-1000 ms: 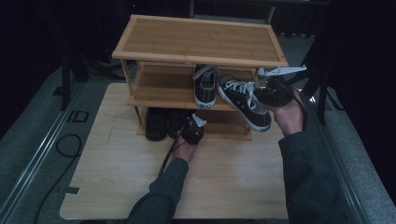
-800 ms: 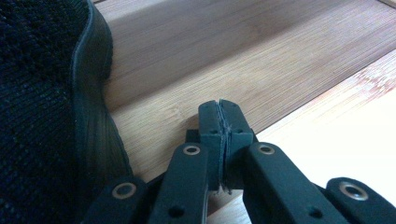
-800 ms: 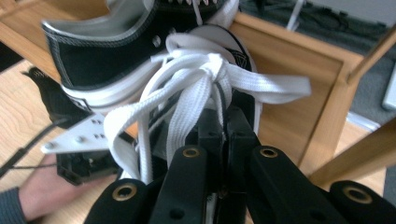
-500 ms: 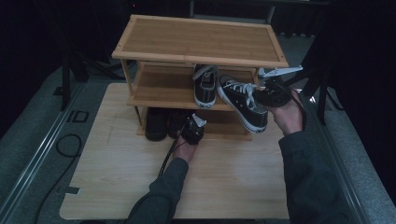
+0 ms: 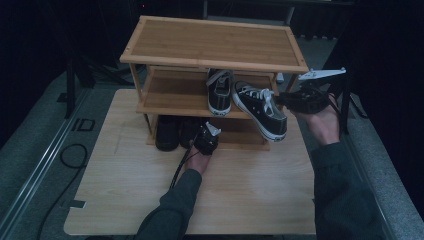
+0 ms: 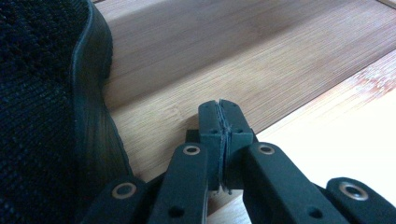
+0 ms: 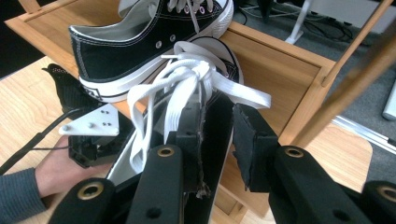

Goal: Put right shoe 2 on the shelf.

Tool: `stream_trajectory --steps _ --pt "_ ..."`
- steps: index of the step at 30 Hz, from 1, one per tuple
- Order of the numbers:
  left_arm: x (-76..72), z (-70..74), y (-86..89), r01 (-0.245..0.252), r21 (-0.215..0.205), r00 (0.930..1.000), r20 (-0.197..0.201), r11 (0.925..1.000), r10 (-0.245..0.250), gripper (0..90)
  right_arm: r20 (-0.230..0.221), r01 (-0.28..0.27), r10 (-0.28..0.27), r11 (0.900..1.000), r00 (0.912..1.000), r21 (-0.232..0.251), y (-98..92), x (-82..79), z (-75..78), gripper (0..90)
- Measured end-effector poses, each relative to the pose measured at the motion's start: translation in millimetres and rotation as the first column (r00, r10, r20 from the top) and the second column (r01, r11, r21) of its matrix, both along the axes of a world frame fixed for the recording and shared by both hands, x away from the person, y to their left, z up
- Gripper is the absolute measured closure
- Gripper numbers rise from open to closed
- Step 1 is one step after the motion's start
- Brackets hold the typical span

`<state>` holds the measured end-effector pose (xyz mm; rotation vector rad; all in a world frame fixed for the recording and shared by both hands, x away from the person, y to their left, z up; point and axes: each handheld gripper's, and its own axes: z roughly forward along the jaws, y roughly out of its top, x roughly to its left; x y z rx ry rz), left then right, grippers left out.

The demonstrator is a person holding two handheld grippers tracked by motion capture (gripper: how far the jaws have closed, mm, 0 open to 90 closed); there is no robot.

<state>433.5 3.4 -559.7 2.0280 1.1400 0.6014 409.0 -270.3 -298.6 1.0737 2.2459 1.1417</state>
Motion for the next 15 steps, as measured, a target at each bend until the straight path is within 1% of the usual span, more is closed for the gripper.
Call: stream_trajectory --steps 3,6,8,11,14,15 --pt "-0.1 0.0 0.0 0.0 0.0 1.0 0.0 1.0 0.0 88.6 0.007 -0.002 0.002 1.0 1.0 -0.007 -4.4 -4.4 -0.7 72.8" --pt "-0.1 0.1 0.0 0.0 0.002 1.0 0.001 1.0 0.0 88.6 0.012 0.008 -0.008 1.0 0.9999 -0.008 -8.9 -7.2 -1.4 73.8" --pt "0.0 0.0 0.0 0.0 -0.002 1.0 0.0 1.0 0.0 88.6 0.014 0.012 -0.012 1.0 0.9998 -0.017 -11.6 -8.1 -1.4 74.4" --pt "0.0 0.0 0.1 0.001 0.0 1.0 0.0 1.0 -0.001 88.6 0.013 0.024 -0.023 0.999 0.9997 -0.034 -15.5 -8.7 -1.9 78.0" --pt "-0.1 0.0 0.0 0.0 -0.001 1.0 0.0 1.0 0.0 88.6 0.002 0.025 -0.025 0.998 0.9997 -0.063 -18.1 -10.4 -4.6 82.1" --pt "-0.1 0.0 0.0 0.0 0.0 1.0 0.0 1.0 0.0 88.6 0.004 0.034 -0.034 0.996 0.9994 -0.08 -19.2 -13.1 -6.7 88.1"
